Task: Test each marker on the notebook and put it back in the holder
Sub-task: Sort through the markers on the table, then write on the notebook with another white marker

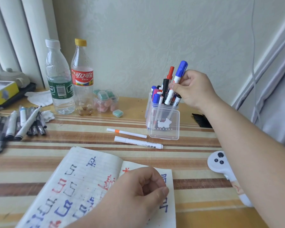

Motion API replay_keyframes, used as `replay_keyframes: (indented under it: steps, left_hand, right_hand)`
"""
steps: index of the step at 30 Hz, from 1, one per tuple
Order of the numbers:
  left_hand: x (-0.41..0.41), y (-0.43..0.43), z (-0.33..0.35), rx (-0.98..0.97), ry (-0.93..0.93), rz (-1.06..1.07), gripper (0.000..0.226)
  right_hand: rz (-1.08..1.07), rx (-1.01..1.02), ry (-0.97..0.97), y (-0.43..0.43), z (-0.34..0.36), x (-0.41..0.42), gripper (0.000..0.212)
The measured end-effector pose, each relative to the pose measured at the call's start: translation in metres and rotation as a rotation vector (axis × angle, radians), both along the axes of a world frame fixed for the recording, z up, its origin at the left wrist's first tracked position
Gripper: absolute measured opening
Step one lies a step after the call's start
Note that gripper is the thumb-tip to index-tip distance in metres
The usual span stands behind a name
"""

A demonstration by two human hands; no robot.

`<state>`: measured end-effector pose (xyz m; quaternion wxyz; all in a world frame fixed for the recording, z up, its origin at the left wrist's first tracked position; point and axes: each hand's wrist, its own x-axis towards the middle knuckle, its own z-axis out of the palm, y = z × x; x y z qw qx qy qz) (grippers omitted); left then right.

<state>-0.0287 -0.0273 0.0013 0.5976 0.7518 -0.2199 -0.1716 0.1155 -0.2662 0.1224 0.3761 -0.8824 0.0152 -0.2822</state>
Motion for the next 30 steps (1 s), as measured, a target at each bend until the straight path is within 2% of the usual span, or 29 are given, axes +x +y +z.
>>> replay_keyframes:
  steps: [5, 9, 13, 20, 23, 26, 27, 30]
  left_hand:
    - [-0.001, 0.000, 0.004, 0.027, -0.035, 0.014, 0.012]
    - [-0.001, 0.000, 0.003, 0.026, -0.013, 0.004, 0.011]
    - [-0.001, 0.000, 0.002, 0.038, -0.009, 0.009, 0.011]
    - [-0.001, 0.001, 0.004, 0.043, -0.012, 0.014, 0.011]
    - [-0.001, 0.001, 0.003, 0.045, -0.018, 0.016, 0.011]
    - [-0.001, 0.001, 0.003, 0.048, -0.026, 0.029, 0.010]
    - [-0.001, 0.001, 0.003, 0.048, -0.029, 0.030, 0.010]
    - [-0.001, 0.001, 0.002, 0.048, -0.042, 0.029, 0.009]
  right_hand:
    - [-0.082, -0.097, 0.042, 0.009, -0.009, 0.010, 0.022]
    - [-0.079, -0.071, 0.007, 0.007, -0.014, 0.005, 0.028]
    - [-0.067, -0.136, 0.055, 0.012, -0.022, 0.004, 0.024]
    - [-0.108, -0.077, -0.008, 0.010, -0.027, 0.001, 0.025]
    - [-0.122, -0.124, -0.067, 0.010, -0.030, -0.003, 0.048]
    - [-0.087, -0.184, -0.099, 0.008, -0.021, -0.006, 0.087]
    - [-0.077, -0.212, -0.105, 0.008, -0.016, -0.005, 0.088]
    - [-0.055, -0.293, -0.140, 0.006, -0.008, 0.000, 0.055]
